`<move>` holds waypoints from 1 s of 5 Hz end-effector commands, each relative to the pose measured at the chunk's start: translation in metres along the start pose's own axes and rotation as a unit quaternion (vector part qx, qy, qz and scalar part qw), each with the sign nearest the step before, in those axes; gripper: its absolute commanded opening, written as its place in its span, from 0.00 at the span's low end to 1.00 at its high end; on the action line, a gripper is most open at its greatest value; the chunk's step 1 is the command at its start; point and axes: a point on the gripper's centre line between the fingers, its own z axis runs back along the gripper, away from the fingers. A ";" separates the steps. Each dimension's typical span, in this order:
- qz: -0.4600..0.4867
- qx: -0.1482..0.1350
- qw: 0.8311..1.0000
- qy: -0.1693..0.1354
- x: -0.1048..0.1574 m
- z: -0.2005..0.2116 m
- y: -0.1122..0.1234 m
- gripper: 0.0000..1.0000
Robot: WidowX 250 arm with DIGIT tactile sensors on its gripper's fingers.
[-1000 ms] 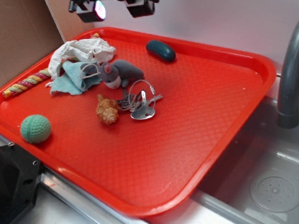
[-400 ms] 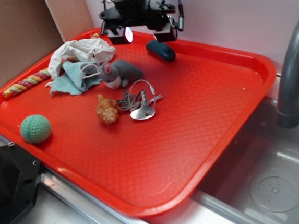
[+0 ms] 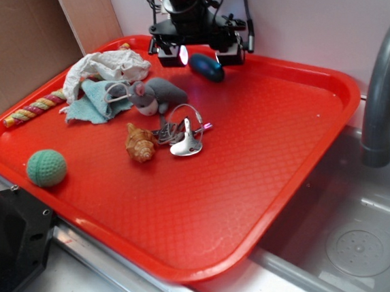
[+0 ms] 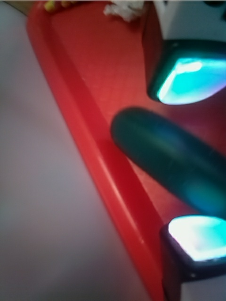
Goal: Grab the plastic pickle.
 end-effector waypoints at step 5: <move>-0.040 -0.080 0.983 0.160 -0.035 0.210 0.050 0.00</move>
